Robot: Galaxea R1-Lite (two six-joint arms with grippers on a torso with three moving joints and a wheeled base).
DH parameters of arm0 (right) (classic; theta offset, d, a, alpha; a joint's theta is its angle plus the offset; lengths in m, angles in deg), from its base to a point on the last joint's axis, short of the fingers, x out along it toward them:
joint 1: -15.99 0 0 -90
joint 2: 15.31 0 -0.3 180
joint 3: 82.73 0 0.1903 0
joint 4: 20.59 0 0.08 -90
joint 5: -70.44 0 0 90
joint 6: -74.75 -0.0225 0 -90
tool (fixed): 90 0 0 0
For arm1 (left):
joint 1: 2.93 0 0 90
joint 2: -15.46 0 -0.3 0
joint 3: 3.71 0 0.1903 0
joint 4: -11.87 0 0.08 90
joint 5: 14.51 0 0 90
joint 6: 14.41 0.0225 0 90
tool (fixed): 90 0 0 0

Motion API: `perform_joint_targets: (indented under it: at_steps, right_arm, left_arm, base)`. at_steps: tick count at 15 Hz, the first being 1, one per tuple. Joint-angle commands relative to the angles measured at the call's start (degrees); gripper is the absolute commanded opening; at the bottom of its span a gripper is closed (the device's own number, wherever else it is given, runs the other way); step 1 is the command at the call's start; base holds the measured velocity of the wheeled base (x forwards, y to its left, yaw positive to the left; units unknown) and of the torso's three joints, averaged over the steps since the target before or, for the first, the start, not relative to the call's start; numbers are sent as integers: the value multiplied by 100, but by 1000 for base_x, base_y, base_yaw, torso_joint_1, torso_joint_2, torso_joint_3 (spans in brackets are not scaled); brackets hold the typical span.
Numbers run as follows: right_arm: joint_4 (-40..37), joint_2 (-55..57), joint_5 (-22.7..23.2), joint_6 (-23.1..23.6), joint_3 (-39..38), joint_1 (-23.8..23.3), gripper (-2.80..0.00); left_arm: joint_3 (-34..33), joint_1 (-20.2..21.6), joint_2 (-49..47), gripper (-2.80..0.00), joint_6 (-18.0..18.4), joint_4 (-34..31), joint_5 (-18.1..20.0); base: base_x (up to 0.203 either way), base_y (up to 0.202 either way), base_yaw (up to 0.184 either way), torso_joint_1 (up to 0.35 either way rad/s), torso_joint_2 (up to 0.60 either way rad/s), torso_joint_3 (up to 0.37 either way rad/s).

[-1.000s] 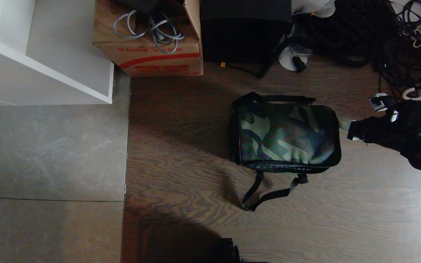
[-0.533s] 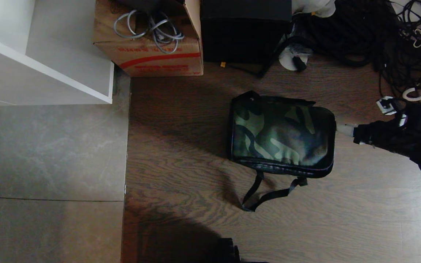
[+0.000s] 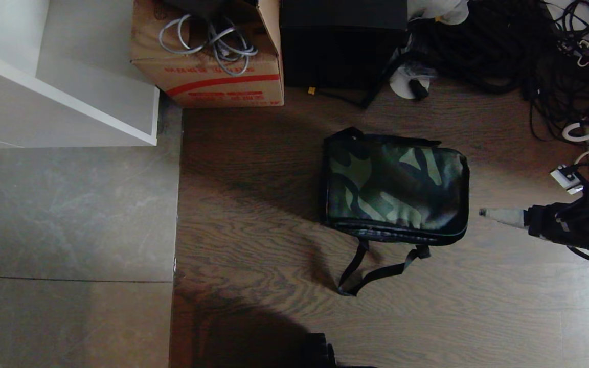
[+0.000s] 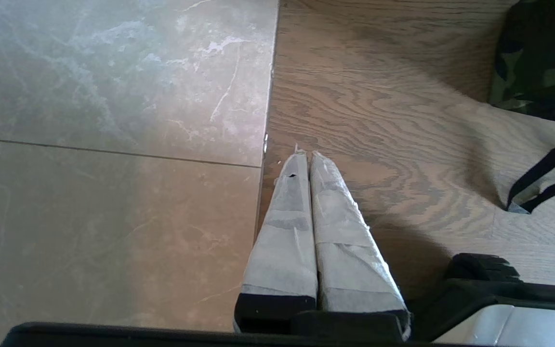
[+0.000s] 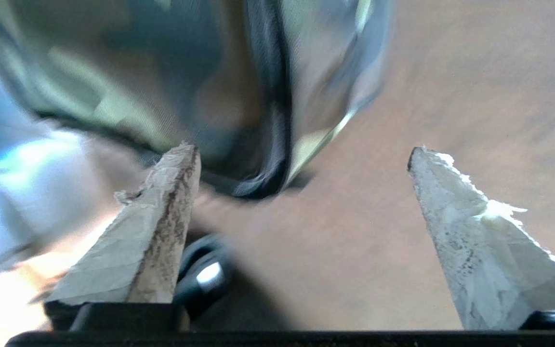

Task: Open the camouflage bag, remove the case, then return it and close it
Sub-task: Open the top of the storage box

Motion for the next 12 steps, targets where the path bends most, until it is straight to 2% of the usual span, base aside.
perform_joint_targets:
  at_steps: [1,3,9,12]
  right_arm:
    - [3,-94,33,-770,-76,228,0]
    - [38,-72,28,-1480,-30,443,0]
    - [26,179,10,-1700,-7,685,0]
    - [41,275,10,-2125,191,783,0]
  left_arm:
    - [-62,1,0,-280,-9,3,-4]
    - [-62,1,0,-280,-9,3,-4]
    - [-62,1,0,-280,-1,3,-4]
    - [-62,1,0,-280,-9,3,-4]
  base:
    - [0,0,0,0,0,0]
    - [0,0,0,0,0,0]
    - [0,0,0,0,0,0]
    - [0,0,0,0,0,0]
